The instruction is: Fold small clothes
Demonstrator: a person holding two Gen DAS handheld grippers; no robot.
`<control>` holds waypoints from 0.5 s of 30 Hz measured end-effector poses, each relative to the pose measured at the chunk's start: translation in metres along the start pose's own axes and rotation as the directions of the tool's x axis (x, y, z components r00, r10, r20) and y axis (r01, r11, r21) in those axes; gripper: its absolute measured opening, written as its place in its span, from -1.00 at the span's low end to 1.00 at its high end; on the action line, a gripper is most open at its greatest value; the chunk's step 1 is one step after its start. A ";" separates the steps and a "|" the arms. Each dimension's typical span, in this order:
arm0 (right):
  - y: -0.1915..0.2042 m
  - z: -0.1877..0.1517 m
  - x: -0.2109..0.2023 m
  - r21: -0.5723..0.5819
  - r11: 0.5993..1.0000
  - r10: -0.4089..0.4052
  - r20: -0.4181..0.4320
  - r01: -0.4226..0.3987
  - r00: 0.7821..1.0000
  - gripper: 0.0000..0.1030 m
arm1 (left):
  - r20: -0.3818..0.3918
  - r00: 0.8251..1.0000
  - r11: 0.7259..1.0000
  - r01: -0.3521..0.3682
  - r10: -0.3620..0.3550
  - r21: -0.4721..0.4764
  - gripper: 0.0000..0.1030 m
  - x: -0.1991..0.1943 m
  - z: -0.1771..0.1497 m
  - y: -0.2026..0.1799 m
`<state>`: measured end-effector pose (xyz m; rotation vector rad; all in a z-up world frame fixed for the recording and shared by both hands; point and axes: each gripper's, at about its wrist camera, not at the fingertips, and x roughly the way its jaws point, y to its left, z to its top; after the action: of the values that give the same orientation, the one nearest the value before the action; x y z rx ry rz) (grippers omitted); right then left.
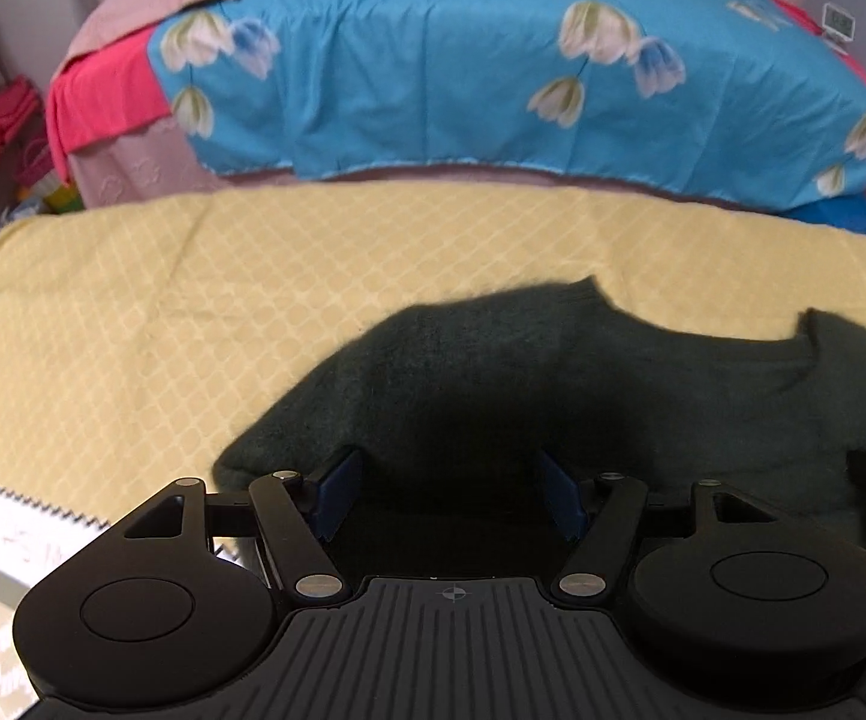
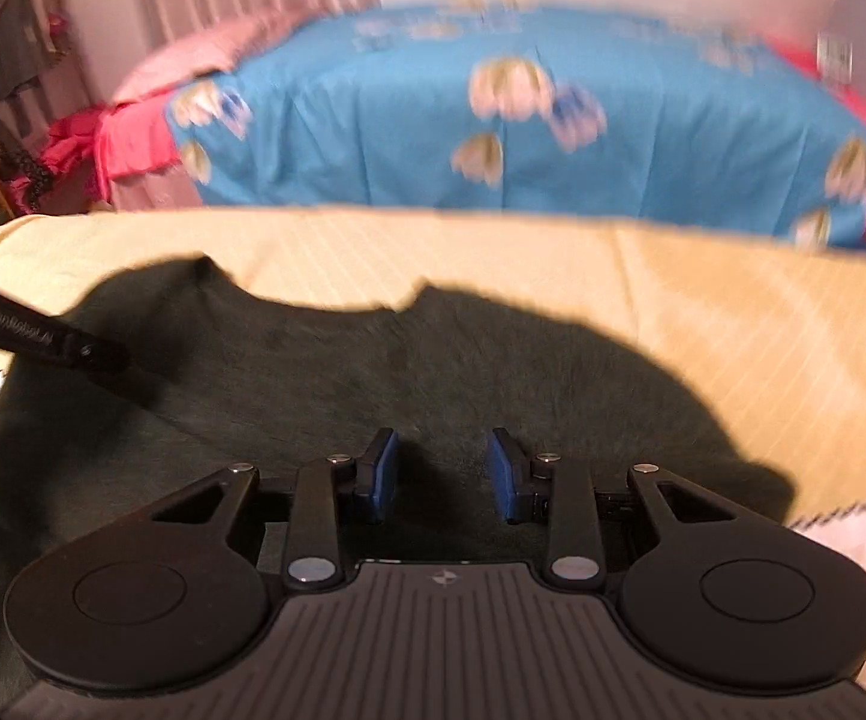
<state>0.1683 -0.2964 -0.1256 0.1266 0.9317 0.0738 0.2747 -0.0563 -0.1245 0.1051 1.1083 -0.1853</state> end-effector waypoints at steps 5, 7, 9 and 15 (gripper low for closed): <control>-0.032 0.021 0.008 0.126 0.990 -0.075 0.037 0.070 0.997 -0.65 | 0.006 1.000 1.000 -0.011 0.011 -0.017 1.00 -0.001 0.007 0.004; -0.028 0.026 -0.005 0.119 0.980 -0.169 0.053 0.162 0.984 -0.18 | 0.010 1.000 1.000 -0.016 0.016 -0.026 1.00 -0.009 0.007 0.008; -0.016 0.019 -0.026 0.024 0.983 -0.185 0.147 0.184 0.972 0.34 | 0.045 0.998 0.998 -0.046 0.048 -0.029 1.00 -0.025 0.003 0.008; 0.009 -0.025 -0.057 -0.056 0.997 -0.046 0.111 0.053 0.993 0.28 | 0.073 0.997 1.000 0.027 -0.028 0.012 1.00 -0.051 -0.032 -0.008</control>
<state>0.1144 -0.2918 -0.0937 0.0526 0.8217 0.0478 0.2228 -0.0531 -0.0933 0.0918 1.0361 -0.2183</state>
